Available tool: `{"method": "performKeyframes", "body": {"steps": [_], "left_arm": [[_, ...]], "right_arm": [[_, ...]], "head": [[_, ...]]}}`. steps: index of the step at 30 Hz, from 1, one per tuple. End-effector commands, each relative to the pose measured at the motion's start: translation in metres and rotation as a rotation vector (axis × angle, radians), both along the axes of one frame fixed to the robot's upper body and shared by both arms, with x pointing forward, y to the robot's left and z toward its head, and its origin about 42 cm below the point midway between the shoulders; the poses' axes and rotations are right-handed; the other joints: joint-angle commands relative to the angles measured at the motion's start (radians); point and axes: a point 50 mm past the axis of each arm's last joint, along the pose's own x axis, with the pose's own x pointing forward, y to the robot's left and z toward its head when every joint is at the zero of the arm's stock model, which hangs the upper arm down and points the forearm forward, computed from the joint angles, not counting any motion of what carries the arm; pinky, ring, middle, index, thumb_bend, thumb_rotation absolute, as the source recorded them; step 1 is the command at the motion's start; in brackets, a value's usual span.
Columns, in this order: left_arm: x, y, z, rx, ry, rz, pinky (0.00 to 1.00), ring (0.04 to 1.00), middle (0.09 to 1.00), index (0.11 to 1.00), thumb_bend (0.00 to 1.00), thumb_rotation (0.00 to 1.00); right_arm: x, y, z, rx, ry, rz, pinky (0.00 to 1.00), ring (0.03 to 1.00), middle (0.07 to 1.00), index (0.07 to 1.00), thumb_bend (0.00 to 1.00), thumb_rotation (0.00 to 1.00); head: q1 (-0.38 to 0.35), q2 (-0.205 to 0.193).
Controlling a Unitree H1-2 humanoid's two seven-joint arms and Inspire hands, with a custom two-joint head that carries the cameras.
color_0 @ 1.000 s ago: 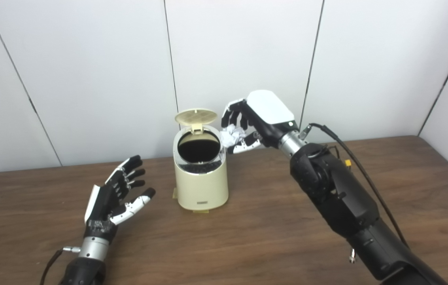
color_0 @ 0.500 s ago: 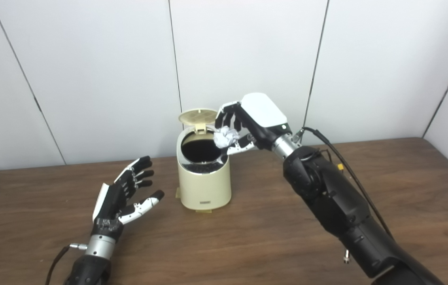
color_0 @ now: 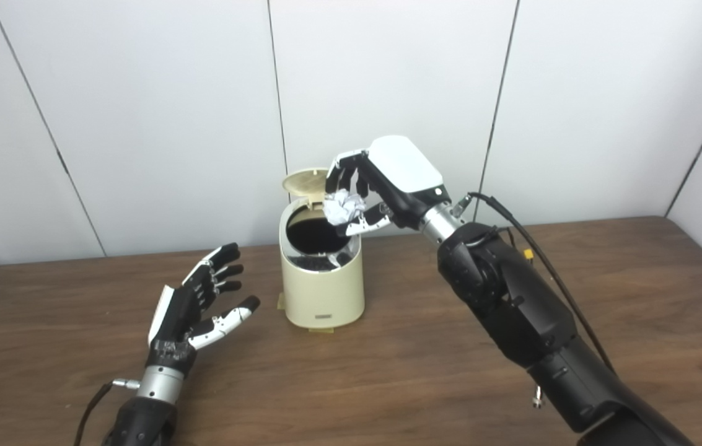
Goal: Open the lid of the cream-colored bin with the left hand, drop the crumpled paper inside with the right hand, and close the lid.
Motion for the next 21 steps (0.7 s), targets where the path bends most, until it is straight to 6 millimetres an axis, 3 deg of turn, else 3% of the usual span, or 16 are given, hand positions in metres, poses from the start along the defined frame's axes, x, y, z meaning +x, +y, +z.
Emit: {"method": "performKeyframes", "body": {"steps": [1, 21], "left_arm": [[-0.022, -0.013, -0.039, -0.028, 0.098, 0.007, 0.76, 0.819, 0.871, 0.892, 0.64, 0.15], [-0.020, -0.020, -0.040, -0.031, 0.091, 0.008, 0.76, 0.828, 0.876, 0.894, 0.63, 0.13]], "right_arm": [[0.002, 0.009, 0.040, 0.022, -0.100, 0.023, 0.34, 0.378, 0.484, 0.521, 0.52, 0.00], [0.005, 0.015, 0.025, 0.015, -0.093, 0.040, 0.34, 0.383, 0.497, 0.521, 0.51, 0.00]], "head": [[-0.001, 0.000], [0.016, -0.005]]}}
